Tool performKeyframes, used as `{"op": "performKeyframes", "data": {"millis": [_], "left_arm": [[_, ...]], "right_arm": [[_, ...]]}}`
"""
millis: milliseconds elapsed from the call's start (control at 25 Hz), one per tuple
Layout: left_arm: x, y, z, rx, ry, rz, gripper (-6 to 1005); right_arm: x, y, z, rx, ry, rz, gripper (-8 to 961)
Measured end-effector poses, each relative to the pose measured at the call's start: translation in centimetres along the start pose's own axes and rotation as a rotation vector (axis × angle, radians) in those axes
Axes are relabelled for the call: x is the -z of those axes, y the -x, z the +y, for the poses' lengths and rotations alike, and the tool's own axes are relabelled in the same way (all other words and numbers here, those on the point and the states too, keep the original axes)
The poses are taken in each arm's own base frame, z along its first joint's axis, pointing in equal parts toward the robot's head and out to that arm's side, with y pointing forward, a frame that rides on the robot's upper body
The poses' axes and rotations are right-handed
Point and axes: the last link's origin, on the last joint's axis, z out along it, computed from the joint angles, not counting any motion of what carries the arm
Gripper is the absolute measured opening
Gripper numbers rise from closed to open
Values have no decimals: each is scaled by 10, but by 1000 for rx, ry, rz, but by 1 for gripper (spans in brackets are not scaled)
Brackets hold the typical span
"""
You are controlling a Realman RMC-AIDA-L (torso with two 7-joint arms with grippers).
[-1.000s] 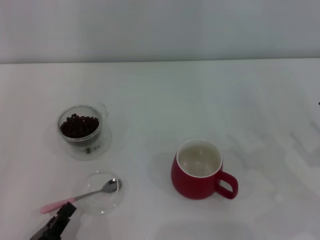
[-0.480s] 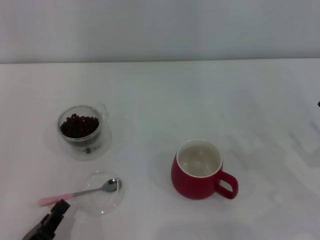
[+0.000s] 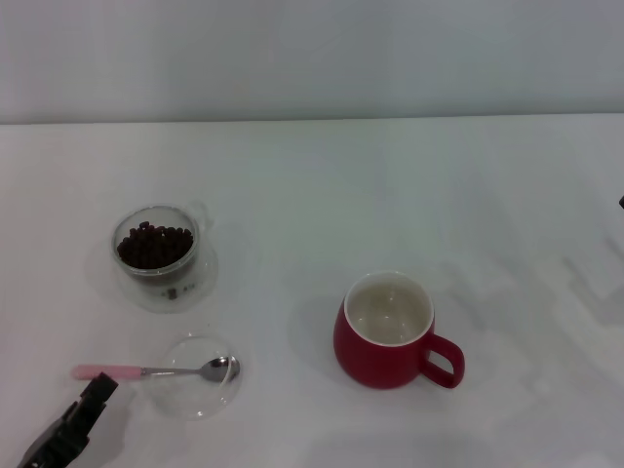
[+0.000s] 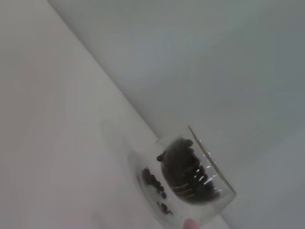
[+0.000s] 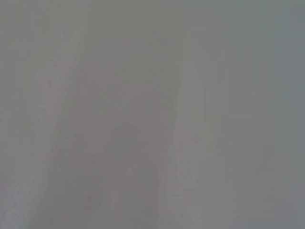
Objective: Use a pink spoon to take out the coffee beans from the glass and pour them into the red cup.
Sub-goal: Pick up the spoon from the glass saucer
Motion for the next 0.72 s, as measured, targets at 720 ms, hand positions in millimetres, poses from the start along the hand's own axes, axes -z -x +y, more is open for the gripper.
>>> {"op": "performKeyframes", "data": {"millis": [720], "left_arm": [[-6,-5,-1,86,4,7,257]], "right_arm": [[-9,1,-2,13,9,-3,696]]}}
